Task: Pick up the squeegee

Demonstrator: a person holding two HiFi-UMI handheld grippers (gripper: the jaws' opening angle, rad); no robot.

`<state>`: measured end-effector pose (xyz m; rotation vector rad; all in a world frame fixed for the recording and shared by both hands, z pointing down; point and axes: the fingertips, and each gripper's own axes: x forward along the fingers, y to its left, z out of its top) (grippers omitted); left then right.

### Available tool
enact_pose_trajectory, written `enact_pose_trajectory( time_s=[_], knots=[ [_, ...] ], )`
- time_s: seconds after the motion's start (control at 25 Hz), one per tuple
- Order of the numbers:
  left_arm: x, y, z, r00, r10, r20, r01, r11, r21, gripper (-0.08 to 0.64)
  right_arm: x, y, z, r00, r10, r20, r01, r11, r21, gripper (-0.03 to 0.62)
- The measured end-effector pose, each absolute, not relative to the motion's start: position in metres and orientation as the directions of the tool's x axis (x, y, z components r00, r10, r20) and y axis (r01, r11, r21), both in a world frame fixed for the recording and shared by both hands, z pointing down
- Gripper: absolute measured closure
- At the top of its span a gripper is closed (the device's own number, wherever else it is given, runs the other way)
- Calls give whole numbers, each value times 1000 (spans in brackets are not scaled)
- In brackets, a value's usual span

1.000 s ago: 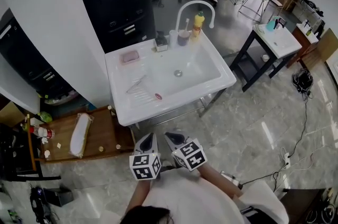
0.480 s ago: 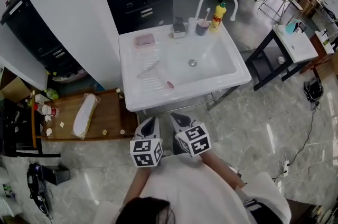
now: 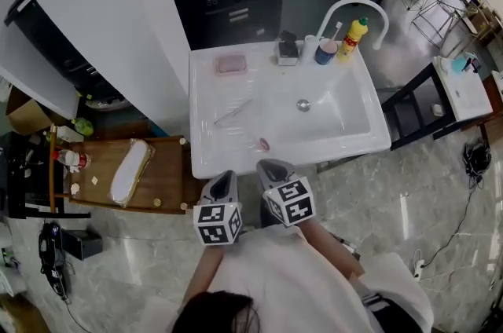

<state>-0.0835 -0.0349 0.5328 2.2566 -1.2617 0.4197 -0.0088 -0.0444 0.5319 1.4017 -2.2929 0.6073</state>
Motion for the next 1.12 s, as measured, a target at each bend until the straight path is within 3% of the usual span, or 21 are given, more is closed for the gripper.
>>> enact_pose_trajectory(
  time_s=[0.68, 0.88, 1.12],
  knots=[
    [-61, -134, 559, 362, -725, 586, -927, -217, 304, 535, 25, -161, 550, -538, -596, 596, -833, 481, -272, 561],
    [-53, -157, 562, 290, -745, 601, -956, -194, 221, 535, 28, -181, 556, -578, -550, 603, -805, 507, -309, 560],
    [-48, -165, 564, 241, -755, 610, -968, -145, 203, 535, 24, -192, 567, -617, -485, 620, -770, 536, -347, 451]
  ],
)
